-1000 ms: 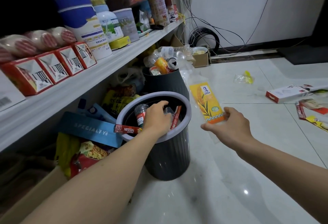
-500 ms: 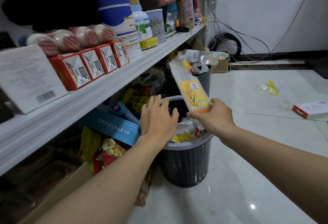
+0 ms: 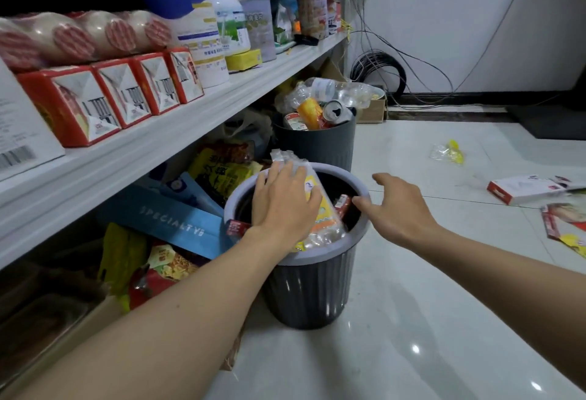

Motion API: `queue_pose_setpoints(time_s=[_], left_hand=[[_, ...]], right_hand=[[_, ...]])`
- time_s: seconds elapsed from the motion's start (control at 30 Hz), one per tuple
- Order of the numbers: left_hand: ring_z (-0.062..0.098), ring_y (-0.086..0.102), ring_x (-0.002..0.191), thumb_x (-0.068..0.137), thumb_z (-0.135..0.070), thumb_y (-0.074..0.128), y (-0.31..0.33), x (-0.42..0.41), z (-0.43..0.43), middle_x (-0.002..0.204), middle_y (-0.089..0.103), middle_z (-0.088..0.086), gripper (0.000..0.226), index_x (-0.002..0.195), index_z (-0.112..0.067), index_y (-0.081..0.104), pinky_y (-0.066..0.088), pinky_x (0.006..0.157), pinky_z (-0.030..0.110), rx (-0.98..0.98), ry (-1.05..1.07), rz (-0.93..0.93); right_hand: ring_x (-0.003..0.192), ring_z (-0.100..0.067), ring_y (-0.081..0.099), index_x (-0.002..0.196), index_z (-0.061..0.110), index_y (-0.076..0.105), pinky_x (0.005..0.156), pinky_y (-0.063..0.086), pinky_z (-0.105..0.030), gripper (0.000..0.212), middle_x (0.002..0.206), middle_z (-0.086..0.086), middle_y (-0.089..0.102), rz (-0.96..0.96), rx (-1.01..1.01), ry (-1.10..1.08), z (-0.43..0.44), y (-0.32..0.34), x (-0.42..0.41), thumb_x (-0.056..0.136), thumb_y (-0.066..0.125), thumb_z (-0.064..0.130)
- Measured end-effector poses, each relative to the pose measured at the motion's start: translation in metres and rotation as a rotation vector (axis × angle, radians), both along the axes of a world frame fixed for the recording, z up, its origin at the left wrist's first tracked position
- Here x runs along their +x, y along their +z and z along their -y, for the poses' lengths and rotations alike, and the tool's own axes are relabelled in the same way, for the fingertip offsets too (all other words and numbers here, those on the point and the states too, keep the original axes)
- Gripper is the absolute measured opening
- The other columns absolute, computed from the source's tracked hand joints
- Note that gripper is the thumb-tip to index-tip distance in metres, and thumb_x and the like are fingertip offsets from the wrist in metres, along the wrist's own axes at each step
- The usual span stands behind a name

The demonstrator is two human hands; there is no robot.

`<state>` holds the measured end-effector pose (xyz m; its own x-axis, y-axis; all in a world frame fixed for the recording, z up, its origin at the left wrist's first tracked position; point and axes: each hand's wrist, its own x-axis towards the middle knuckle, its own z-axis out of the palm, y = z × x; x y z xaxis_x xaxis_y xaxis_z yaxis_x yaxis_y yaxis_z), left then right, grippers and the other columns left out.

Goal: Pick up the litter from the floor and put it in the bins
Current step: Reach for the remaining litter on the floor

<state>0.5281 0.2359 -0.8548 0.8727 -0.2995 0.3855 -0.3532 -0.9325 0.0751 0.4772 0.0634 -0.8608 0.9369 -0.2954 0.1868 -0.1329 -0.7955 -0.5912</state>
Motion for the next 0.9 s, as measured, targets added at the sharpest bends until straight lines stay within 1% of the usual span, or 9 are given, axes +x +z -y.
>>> queue_pose_setpoints(time_s=[0.03,0.1,0.2,0.3,0.4,0.47,0.63,0.77,0.9], left_hand=[[0.022,0.025,0.141,0.098,-0.043,0.035,-0.001,-0.001,0.009,0.151,0.036,0.004,0.053,0.143,-0.016,0.041,0.020,0.116,0.039,0.016,-0.023,-0.001],[0.023,0.025,0.142,0.098,-0.044,0.036,-0.003,-0.004,0.027,0.151,0.036,0.005,0.052,0.142,-0.017,0.041,0.021,0.116,0.041,0.028,-0.074,-0.012],[0.025,0.019,0.145,0.099,-0.041,0.035,-0.005,-0.015,0.058,0.155,0.030,0.006,0.053,0.146,-0.017,0.036,0.019,0.117,0.042,0.018,-0.151,-0.041],[0.026,0.017,0.146,0.099,-0.043,0.034,-0.007,-0.031,0.090,0.157,0.028,0.005,0.054,0.147,-0.018,0.034,0.017,0.116,0.042,0.025,-0.226,-0.052],[0.026,0.017,0.145,0.100,-0.043,0.032,-0.012,-0.049,0.121,0.156,0.027,0.004,0.053,0.147,-0.018,0.033,0.017,0.116,0.042,0.089,-0.294,-0.048],[0.026,0.016,0.145,0.100,-0.044,0.030,-0.016,-0.064,0.143,0.157,0.026,0.004,0.053,0.147,-0.019,0.032,0.016,0.117,0.043,0.128,-0.338,-0.045],[0.028,0.011,0.147,0.101,-0.044,0.026,-0.037,-0.111,0.201,0.159,0.019,0.007,0.057,0.151,-0.017,0.023,0.011,0.117,0.044,0.252,-0.457,-0.076],[0.028,0.009,0.148,0.101,-0.044,0.026,-0.050,-0.155,0.258,0.160,0.017,0.007,0.057,0.152,-0.017,0.021,0.010,0.119,0.044,0.270,-0.535,-0.105],[0.027,0.009,0.148,0.101,-0.044,0.026,-0.059,-0.201,0.314,0.160,0.017,0.007,0.057,0.152,-0.018,0.022,0.011,0.119,0.043,0.271,-0.578,-0.130]], right_hand=[[0.134,-0.028,0.039,0.142,0.009,0.041,0.105,0.035,-0.035,0.061,0.144,-0.010,0.046,-0.019,-0.043,-0.001,0.010,-0.001,-0.005,0.092,0.059,0.039],[0.139,-0.025,0.032,0.147,0.011,0.035,0.110,0.029,-0.035,0.065,0.150,-0.008,0.039,-0.046,-0.114,0.002,0.030,-0.003,-0.016,0.093,0.056,0.041],[0.140,-0.023,0.030,0.148,0.012,0.030,0.110,0.028,-0.035,0.065,0.152,-0.005,0.036,-0.094,-0.240,-0.008,0.058,-0.004,-0.037,0.095,0.051,0.044],[0.136,-0.023,0.033,0.146,0.013,0.031,0.108,0.028,-0.034,0.060,0.147,-0.004,0.040,-0.135,-0.412,-0.026,0.086,-0.006,-0.060,0.097,0.044,0.046],[0.138,-0.022,0.029,0.148,0.015,0.026,0.113,0.022,-0.036,0.063,0.150,-0.003,0.035,-0.163,-0.534,-0.039,0.116,-0.011,-0.086,0.097,0.039,0.050],[0.140,-0.023,0.027,0.150,0.016,0.024,0.114,0.020,-0.037,0.066,0.152,-0.003,0.032,-0.189,-0.563,-0.045,0.139,-0.014,-0.105,0.097,0.039,0.052],[0.142,-0.025,0.023,0.150,0.015,0.021,0.115,0.021,-0.037,0.070,0.154,-0.005,0.028,-0.266,-0.617,-0.079,0.203,-0.023,-0.159,0.095,0.038,0.055],[0.143,-0.026,0.021,0.152,0.016,0.017,0.115,0.019,-0.036,0.072,0.157,-0.008,0.023,-0.342,-0.554,-0.137,0.255,-0.035,-0.211,0.096,0.041,0.053],[0.139,-0.029,0.028,0.150,0.014,0.021,0.114,0.024,-0.037,0.072,0.152,-0.010,0.030,-0.376,-0.505,-0.197,0.300,-0.059,-0.261,0.094,0.043,0.053]])
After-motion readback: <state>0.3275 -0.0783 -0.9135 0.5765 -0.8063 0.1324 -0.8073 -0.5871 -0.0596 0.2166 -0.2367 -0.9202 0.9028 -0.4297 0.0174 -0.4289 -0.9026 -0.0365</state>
